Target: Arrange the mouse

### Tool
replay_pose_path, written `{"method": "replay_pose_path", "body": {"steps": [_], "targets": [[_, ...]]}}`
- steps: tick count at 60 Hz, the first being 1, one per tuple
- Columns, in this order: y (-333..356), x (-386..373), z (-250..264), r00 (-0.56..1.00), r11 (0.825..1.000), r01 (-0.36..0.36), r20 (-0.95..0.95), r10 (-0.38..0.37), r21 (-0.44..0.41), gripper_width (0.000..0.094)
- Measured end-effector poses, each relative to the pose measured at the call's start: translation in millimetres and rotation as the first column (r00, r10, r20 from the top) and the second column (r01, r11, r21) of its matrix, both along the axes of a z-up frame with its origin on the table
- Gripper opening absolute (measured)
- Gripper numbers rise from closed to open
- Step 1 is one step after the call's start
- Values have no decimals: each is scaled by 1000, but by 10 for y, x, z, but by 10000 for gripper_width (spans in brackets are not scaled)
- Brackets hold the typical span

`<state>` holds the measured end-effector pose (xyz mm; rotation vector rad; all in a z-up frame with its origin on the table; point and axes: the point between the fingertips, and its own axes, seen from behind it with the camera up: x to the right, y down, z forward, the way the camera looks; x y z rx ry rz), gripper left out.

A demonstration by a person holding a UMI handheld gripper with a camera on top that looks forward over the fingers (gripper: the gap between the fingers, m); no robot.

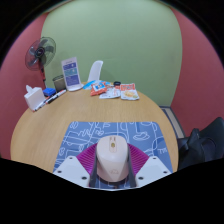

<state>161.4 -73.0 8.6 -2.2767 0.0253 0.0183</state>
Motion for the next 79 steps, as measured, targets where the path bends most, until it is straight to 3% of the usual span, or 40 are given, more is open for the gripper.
{"method": "replay_pose_path", "body": {"steps": [9,16,18,23,42,60,79], "targets": [[-33,-20,-92,1000,1000,-13,-9,12,-23,558],[-107,-50,161,1000,1000,2,0,-2,5,856],[-143,-42,264,1000,1000,9,16,-9,19,817],[-281,-70,568,998,998,20,54,-24,61,850],[-1440,-389,1588,981,983,80,160,-107,166,843],[-2287,-721,1753,981,982,91,155,-117,163,840],[-2432,-835,1824,980,980,110,144,-134,163,843]]}}
